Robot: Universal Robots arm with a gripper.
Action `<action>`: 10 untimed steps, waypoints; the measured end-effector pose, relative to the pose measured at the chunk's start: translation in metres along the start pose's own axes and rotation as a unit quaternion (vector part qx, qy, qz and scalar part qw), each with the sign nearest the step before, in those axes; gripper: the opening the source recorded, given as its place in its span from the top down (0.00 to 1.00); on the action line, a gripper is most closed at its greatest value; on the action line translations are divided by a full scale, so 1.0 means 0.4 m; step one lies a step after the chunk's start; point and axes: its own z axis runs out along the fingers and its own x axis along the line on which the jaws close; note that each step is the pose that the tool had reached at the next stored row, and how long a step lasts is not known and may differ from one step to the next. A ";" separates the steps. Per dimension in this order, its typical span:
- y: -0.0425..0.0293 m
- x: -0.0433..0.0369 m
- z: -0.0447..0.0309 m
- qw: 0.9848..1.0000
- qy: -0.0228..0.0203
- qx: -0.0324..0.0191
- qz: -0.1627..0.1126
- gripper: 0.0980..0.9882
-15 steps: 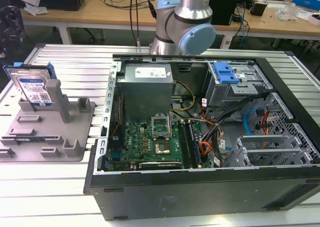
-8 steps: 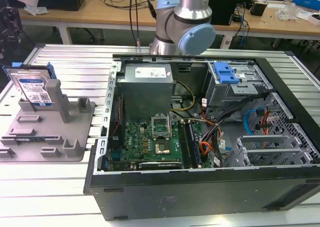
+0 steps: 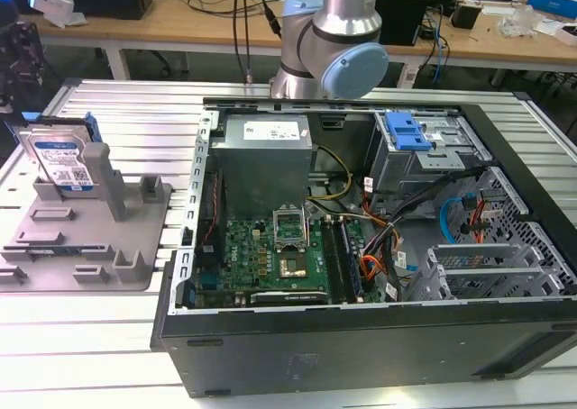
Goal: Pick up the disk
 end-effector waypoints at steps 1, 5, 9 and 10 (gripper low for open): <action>0.001 0.000 0.004 1.000 0.000 0.000 -0.001 0.43; 0.005 0.000 0.015 1.000 0.001 0.000 -0.004 0.43; 0.007 -0.001 0.027 1.000 0.001 0.000 -0.006 0.43; 0.008 -0.001 0.031 1.000 0.001 0.000 -0.007 0.43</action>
